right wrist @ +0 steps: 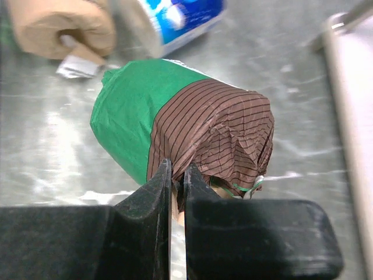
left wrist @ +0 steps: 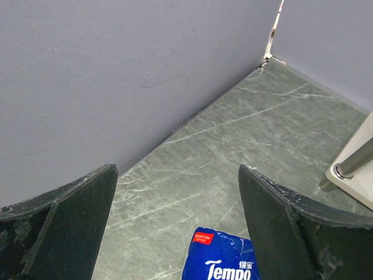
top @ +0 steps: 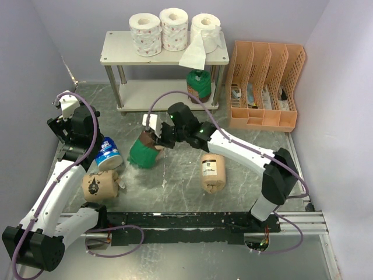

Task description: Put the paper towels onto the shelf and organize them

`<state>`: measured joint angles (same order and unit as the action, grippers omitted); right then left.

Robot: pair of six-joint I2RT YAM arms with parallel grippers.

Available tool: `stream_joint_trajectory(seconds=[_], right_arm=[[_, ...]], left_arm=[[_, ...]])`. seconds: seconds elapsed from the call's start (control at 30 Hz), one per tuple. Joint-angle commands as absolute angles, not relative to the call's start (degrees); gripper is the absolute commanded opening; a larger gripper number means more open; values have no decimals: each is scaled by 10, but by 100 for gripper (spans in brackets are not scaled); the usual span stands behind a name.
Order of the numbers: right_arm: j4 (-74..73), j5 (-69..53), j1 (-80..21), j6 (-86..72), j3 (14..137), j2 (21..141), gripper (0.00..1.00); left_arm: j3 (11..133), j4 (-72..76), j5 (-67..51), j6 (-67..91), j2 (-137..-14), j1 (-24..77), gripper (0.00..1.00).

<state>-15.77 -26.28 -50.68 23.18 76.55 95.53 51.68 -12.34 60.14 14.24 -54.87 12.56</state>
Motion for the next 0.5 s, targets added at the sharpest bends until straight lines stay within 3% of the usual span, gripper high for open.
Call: stream_joint_trajectory(seconds=[0.0, 0.3, 0.47], right_arm=[[-214, -137, -505, 397, 826, 924, 0], [-105, 77, -505, 597, 789, 925, 0], [-55, 71, -473, 641, 808, 949, 0]], left_arm=[[523, -130, 595, 152, -549, 120, 96], [521, -128, 600, 154, -547, 120, 96], [521, -127, 606, 151, -549, 120, 96]])
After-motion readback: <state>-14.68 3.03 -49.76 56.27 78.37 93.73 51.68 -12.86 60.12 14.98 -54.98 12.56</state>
